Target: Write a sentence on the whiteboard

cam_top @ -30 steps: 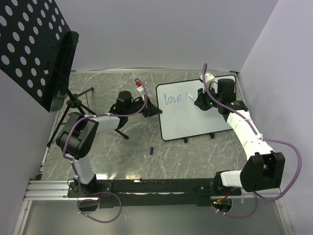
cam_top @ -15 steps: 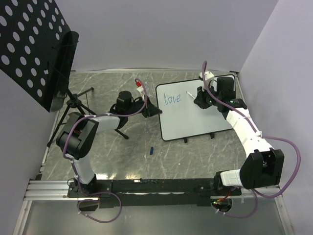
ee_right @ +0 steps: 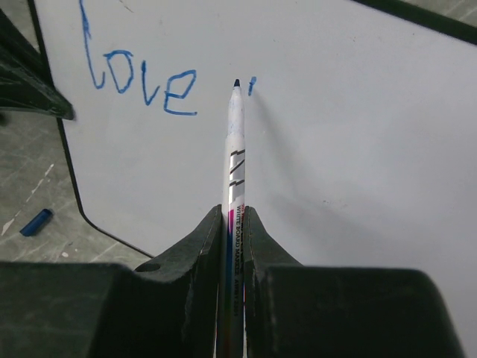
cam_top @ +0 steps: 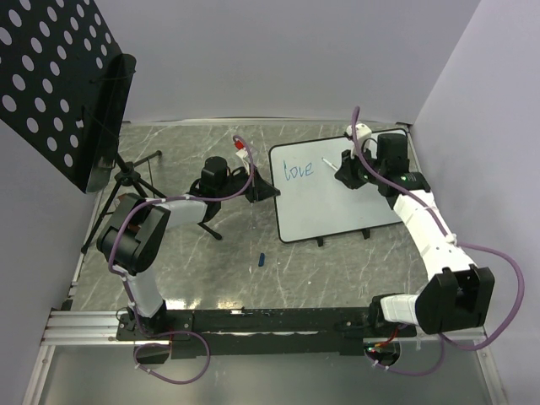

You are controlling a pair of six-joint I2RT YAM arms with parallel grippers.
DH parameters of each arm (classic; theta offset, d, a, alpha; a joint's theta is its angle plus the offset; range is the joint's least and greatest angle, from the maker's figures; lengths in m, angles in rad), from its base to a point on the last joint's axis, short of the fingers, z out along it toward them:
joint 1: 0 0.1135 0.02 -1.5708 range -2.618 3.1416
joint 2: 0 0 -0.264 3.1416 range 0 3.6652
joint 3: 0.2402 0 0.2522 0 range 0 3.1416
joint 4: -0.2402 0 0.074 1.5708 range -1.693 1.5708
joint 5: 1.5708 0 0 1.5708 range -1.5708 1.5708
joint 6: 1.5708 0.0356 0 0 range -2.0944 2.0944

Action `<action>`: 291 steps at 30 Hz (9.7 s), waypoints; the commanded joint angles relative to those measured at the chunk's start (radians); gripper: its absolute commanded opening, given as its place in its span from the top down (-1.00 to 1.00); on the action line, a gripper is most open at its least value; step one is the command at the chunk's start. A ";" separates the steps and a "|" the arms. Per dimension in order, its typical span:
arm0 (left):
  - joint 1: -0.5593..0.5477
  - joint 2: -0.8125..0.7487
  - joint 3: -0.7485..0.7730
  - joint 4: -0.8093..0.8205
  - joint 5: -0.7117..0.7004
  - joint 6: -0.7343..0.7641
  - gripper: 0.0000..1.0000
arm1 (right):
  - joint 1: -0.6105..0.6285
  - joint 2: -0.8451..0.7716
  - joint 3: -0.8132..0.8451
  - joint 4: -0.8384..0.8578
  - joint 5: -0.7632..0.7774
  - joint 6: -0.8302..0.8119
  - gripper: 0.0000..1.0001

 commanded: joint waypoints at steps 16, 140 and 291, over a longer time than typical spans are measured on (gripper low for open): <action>-0.016 -0.017 -0.001 -0.005 -0.015 0.136 0.98 | 0.020 0.023 -0.003 -0.022 0.004 -0.017 1.00; -0.016 -0.012 0.005 -0.005 -0.010 0.137 0.98 | -0.014 0.065 0.066 -0.077 0.031 -0.031 1.00; -0.036 -0.032 -0.009 -0.049 -0.048 0.176 0.98 | -0.172 -0.084 -0.049 -0.059 -0.142 -0.123 1.00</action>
